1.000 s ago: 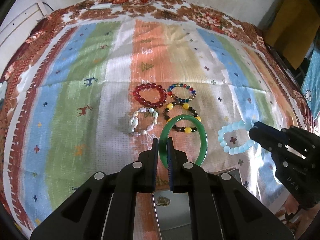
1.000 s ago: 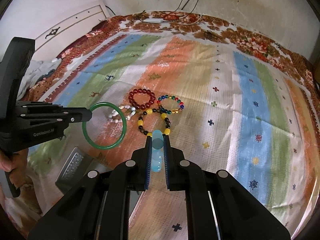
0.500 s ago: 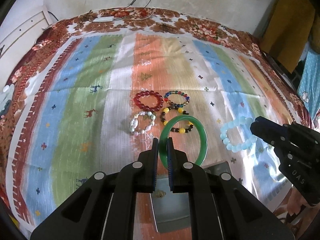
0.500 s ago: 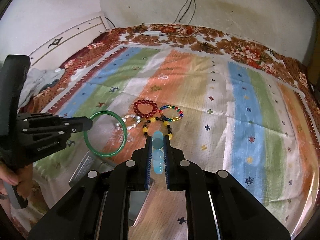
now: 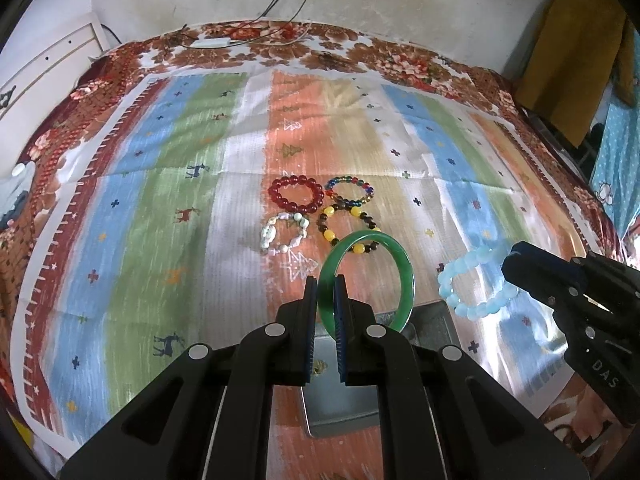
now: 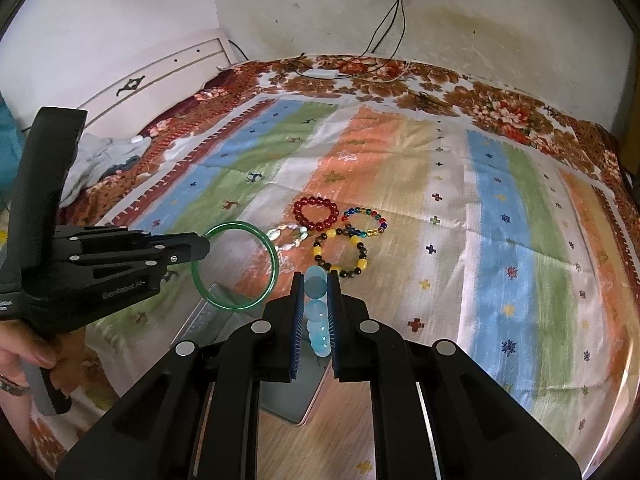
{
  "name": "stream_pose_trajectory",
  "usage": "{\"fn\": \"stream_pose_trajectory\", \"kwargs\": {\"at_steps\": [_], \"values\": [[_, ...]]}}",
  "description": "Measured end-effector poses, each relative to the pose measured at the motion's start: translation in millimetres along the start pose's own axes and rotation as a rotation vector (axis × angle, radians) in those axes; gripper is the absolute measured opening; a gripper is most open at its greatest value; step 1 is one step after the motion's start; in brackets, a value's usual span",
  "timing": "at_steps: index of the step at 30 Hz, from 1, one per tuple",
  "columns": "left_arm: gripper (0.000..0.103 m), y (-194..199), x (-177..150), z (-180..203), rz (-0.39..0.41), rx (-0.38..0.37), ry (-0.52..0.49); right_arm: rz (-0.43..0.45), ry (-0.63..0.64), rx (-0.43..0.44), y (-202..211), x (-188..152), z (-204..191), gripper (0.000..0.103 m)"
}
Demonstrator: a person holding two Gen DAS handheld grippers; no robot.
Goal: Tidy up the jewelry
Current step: 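Carry the green bangle with the left tool while the right carries the blue bracelet to the tin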
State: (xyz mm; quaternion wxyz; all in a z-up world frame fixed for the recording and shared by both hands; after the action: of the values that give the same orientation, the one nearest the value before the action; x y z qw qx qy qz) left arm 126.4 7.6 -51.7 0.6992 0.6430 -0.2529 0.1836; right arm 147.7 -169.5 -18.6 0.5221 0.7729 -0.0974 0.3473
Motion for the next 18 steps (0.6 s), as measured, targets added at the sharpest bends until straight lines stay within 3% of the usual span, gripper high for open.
{"fn": "stream_pose_trajectory", "kwargs": {"at_steps": [18], "values": [[0.008,19,-28,15,0.022,0.022,-0.014,-0.025,0.022,0.032,12,-32,-16,0.012]]}}
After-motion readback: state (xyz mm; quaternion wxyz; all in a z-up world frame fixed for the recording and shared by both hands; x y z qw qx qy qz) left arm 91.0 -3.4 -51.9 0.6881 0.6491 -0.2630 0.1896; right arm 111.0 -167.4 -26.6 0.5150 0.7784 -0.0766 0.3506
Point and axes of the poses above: each gripper's, at about its wrist camera, not at the fingertips, and y roughly against the way its jaws point, z to its right, x to its top, the point moved 4 cm from there along -y, roughly the way its jaws point, and after that the axes turned 13 degrees about -y, right-handed, at the moved point
